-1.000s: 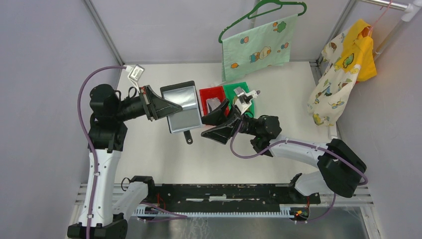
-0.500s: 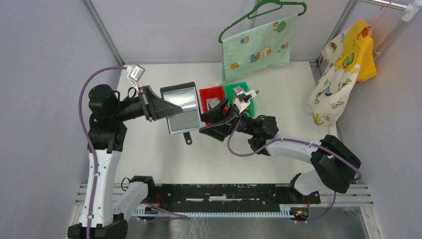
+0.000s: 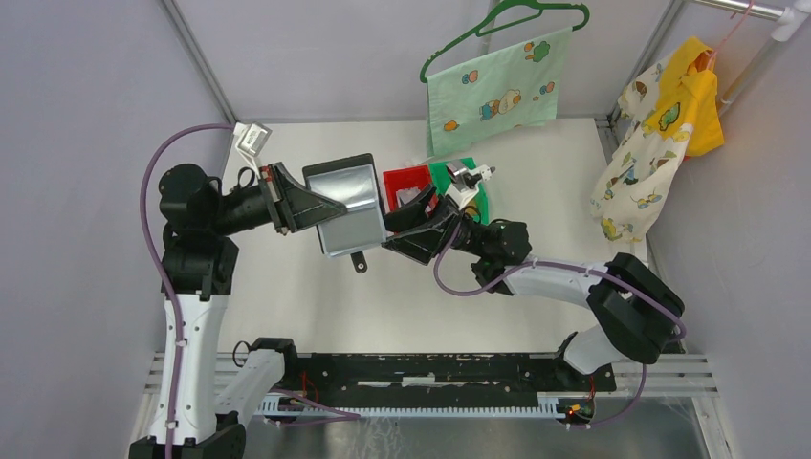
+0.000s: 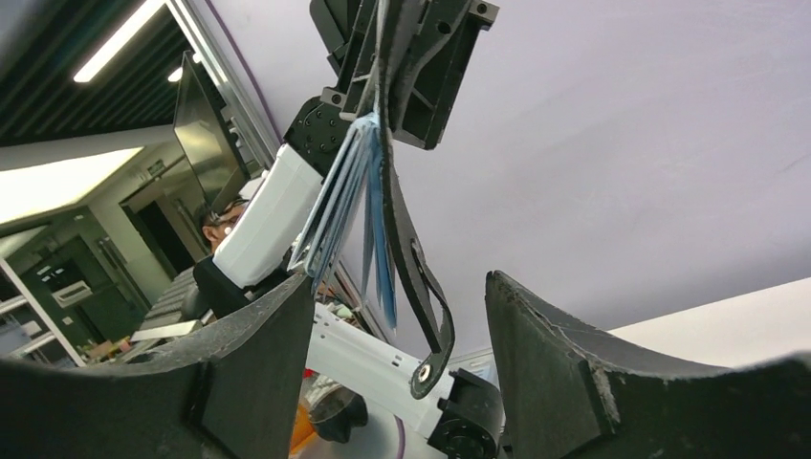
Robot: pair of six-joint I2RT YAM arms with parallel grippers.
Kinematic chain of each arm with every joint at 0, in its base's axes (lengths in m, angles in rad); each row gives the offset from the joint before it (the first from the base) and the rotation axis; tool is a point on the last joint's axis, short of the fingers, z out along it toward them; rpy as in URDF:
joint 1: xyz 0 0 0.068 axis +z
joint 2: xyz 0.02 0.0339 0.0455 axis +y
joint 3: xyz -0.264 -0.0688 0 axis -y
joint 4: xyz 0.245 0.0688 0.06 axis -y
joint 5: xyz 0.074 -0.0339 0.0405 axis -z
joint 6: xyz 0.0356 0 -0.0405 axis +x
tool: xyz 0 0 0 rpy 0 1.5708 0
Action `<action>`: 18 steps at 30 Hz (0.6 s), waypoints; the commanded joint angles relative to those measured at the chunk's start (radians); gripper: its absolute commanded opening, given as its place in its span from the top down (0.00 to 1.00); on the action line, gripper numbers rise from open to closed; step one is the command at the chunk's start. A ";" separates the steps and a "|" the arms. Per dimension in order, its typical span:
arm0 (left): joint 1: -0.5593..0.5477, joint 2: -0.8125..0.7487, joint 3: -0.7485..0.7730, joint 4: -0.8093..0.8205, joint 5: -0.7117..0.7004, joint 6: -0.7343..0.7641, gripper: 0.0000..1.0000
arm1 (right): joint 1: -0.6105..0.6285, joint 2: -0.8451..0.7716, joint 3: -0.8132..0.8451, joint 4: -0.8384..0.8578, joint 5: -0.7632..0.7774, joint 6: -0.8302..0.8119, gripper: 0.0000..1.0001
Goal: Take the credit cards out of the card holder
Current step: Remove the credit card from the card holder.
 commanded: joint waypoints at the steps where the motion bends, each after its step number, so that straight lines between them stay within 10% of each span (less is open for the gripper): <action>1: -0.001 -0.020 0.044 -0.020 0.062 0.062 0.98 | -0.006 0.027 0.050 0.076 0.072 0.104 0.30; 18: 0.000 -0.010 0.055 -0.187 0.045 0.283 0.98 | 0.043 0.069 0.077 0.102 0.151 0.196 0.28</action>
